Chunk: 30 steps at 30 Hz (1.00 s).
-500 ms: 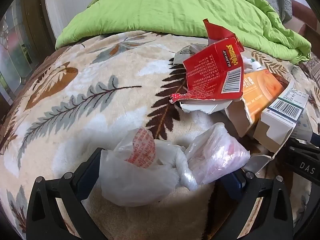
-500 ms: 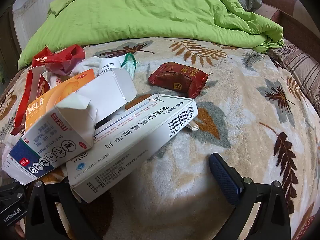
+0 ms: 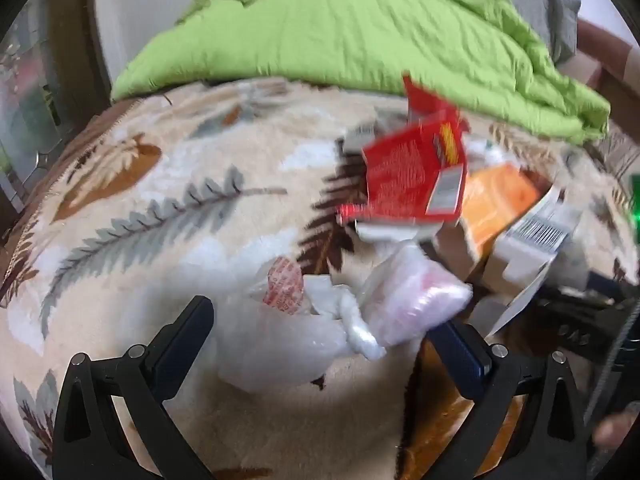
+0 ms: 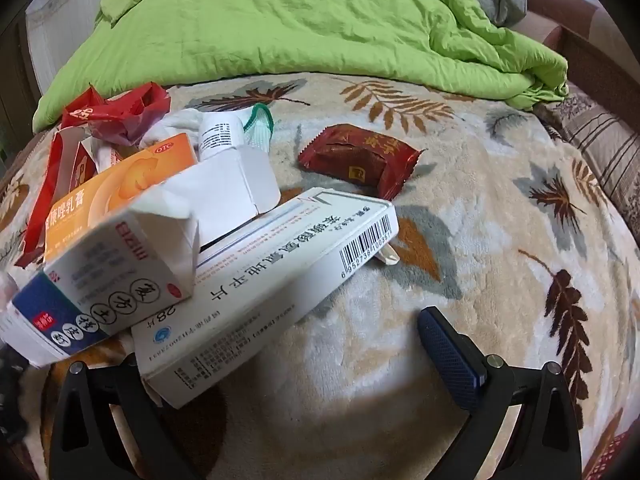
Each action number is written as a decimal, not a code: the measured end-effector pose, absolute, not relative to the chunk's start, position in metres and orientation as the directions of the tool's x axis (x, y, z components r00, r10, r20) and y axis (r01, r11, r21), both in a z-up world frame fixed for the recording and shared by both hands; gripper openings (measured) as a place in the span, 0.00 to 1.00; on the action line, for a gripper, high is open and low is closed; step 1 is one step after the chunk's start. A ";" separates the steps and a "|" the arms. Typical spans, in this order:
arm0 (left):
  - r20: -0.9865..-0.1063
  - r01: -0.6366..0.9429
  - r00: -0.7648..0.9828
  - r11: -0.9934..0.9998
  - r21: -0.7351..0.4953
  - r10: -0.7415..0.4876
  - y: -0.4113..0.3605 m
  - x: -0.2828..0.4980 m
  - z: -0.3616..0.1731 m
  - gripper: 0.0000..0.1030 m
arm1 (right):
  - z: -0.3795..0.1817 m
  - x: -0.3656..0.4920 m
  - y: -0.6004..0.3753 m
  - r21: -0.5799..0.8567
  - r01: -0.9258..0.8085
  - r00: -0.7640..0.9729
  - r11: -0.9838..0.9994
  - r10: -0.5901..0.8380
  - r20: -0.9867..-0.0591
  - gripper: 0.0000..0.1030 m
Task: Collect trash
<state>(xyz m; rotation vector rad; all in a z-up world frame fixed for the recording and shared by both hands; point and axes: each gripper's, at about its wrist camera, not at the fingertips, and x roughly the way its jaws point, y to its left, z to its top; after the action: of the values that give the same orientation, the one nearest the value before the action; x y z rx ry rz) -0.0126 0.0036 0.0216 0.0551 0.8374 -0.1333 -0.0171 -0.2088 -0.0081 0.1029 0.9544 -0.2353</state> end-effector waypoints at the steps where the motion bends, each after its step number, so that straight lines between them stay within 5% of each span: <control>1: -0.731 0.139 0.674 0.990 -0.011 -0.103 0.004 -0.015 0.026 1.00 | -0.009 -0.014 -0.208 -0.017 0.241 0.548 0.970 -0.150 -0.823 1.00; 11: -0.585 0.222 0.783 0.973 -0.056 -0.212 0.001 -0.046 0.070 1.00 | 0.023 -0.057 -0.237 0.163 0.154 0.564 0.975 0.048 -0.824 1.00; 30: -0.434 0.183 0.886 0.983 0.007 -0.162 0.018 -0.211 0.105 1.00 | 0.127 -0.237 -0.205 0.028 0.146 0.834 0.989 -0.108 -0.541 0.99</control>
<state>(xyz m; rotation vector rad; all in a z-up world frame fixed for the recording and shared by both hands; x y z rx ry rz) -0.2109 0.0183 0.1051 0.0486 0.4473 -0.1796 -0.2367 -0.2053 0.1266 0.0694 0.5690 -0.1345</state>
